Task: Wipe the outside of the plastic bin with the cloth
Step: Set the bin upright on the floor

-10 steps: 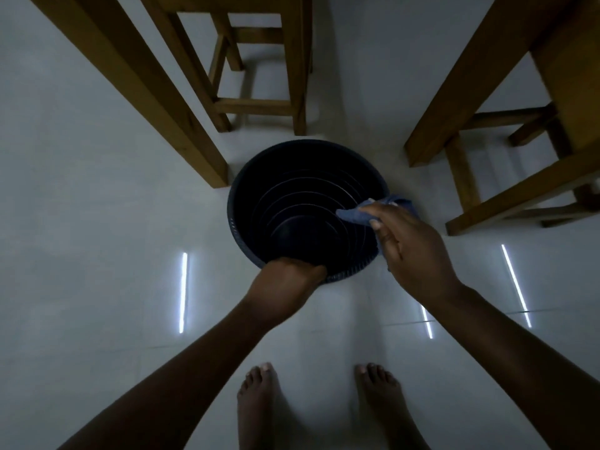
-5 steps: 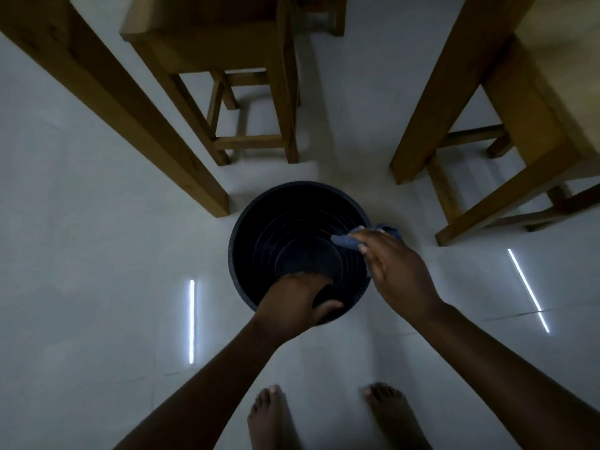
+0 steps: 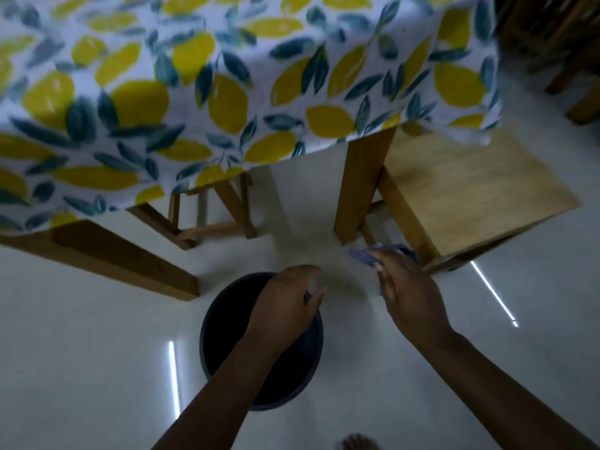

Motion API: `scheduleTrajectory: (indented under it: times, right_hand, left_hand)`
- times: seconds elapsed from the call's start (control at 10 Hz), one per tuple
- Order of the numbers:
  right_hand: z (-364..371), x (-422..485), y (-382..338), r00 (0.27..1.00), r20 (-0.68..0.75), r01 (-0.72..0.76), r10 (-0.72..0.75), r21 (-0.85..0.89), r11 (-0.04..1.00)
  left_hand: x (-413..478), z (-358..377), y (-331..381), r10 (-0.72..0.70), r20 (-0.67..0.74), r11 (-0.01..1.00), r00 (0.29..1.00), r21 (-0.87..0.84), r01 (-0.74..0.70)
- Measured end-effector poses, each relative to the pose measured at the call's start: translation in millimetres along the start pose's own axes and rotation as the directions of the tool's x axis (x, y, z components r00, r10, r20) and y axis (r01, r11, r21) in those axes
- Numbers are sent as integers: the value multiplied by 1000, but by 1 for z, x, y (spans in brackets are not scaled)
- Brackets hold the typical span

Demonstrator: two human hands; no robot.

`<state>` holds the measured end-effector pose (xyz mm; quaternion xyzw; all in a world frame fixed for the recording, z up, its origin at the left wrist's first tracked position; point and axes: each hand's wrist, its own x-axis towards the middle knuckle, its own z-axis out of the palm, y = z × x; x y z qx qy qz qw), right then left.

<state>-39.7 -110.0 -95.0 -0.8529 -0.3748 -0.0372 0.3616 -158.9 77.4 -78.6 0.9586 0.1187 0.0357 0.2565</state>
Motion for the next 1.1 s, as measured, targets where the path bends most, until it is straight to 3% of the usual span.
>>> scheduleTrajectory:
  times: [0.2,0.4,0.5,0.7,0.8,1.0,1.1]
  right_hand:
    - [-75,47,20,990,-88,-126,112,-174,977]
    - [-89,75,62,978,-71,-209,197,-298,932]
    - [-81,74,88,970,-45,-238,237,-343,909]
    - [-59,53,114,908,212,-230,361,-467,854]
    - [-66,54,100,883,218,-298,416,-424,855]
    - [-106,75,48,927,286,-124,243,-379,917]
    - [-129,97,5,940,293,-58,174,-364,929]
  left_hand:
    - [43,-44,60,23,44,1000,999,-13,-23]
    - [86,-40,89,110,3,994,994,19,-110]
    - [103,-25,95,129,68,991,989,33,-131]
    - [110,1,104,64,111,993,992,-101,-52]
    - [114,-2,108,87,79,993,993,-89,-79]
    - [118,-46,115,-27,165,998,986,-49,36]
    - [118,-92,132,-45,133,994,990,-93,58]
